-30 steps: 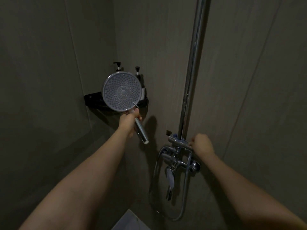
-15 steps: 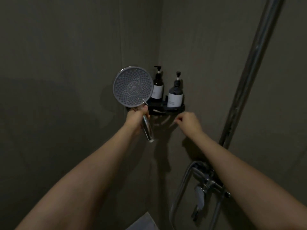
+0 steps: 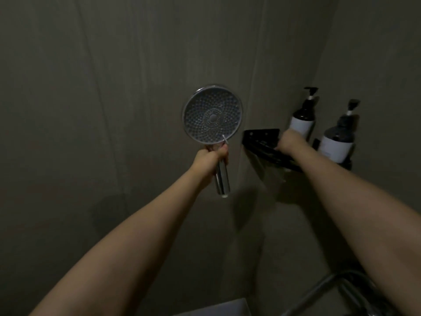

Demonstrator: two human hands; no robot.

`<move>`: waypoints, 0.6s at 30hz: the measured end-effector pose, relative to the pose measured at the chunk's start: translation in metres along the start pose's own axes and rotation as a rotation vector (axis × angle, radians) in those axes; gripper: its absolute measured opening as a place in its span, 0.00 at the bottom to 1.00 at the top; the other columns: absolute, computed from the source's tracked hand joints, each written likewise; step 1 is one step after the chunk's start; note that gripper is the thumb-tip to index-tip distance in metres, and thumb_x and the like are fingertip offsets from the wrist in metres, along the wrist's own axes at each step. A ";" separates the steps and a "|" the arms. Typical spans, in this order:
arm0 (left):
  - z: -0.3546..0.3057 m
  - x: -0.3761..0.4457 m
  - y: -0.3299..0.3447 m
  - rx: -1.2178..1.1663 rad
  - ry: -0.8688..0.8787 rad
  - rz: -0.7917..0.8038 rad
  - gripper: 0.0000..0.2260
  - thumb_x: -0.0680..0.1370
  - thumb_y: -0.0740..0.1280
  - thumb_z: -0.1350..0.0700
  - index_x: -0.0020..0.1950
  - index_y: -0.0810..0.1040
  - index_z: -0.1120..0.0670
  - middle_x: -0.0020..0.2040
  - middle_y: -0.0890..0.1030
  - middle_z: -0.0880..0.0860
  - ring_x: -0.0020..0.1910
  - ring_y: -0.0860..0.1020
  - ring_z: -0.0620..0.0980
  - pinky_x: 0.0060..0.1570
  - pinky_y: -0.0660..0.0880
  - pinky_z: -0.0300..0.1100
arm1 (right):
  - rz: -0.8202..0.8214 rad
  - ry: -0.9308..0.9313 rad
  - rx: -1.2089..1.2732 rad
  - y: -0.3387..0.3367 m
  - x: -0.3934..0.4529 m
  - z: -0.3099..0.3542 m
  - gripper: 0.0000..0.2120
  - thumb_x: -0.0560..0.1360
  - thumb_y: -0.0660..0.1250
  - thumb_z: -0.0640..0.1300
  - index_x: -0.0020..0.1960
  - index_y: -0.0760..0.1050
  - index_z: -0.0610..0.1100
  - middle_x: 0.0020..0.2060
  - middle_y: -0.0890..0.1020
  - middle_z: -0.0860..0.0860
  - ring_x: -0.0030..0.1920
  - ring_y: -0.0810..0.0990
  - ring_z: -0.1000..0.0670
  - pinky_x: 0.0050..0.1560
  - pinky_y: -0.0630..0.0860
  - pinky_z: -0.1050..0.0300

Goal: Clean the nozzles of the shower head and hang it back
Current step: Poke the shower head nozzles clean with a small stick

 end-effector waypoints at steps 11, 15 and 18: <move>-0.007 0.002 -0.019 -0.048 0.027 -0.023 0.08 0.77 0.63 0.62 0.38 0.73 0.55 0.30 0.73 0.51 0.29 0.74 0.47 0.37 0.71 0.42 | 0.155 0.094 -0.027 0.013 0.003 -0.013 0.15 0.80 0.55 0.39 0.63 0.70 0.33 0.56 0.75 0.40 0.52 0.73 0.44 0.53 0.67 0.56; -0.004 0.000 0.000 -0.056 0.002 0.055 0.08 0.78 0.62 0.63 0.38 0.72 0.56 0.33 0.72 0.53 0.31 0.73 0.50 0.37 0.73 0.41 | -0.168 -0.044 0.099 -0.026 -0.009 -0.005 0.06 0.78 0.56 0.33 0.50 0.70 0.33 0.44 0.72 0.39 0.38 0.69 0.45 0.42 0.67 0.54; -0.003 -0.004 0.016 -0.076 -0.023 0.163 0.07 0.78 0.61 0.63 0.40 0.73 0.57 0.32 0.72 0.53 0.30 0.74 0.49 0.36 0.77 0.43 | -0.411 -0.230 0.276 -0.057 -0.037 0.015 0.05 0.78 0.55 0.34 0.51 0.68 0.36 0.48 0.73 0.39 0.45 0.72 0.42 0.42 0.67 0.53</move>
Point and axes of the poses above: each hand's wrist, its own x-axis towards the middle knuckle, its own y-axis out of the palm, z = x × y, the point moved 10 cm from there along x, towards the middle knuckle
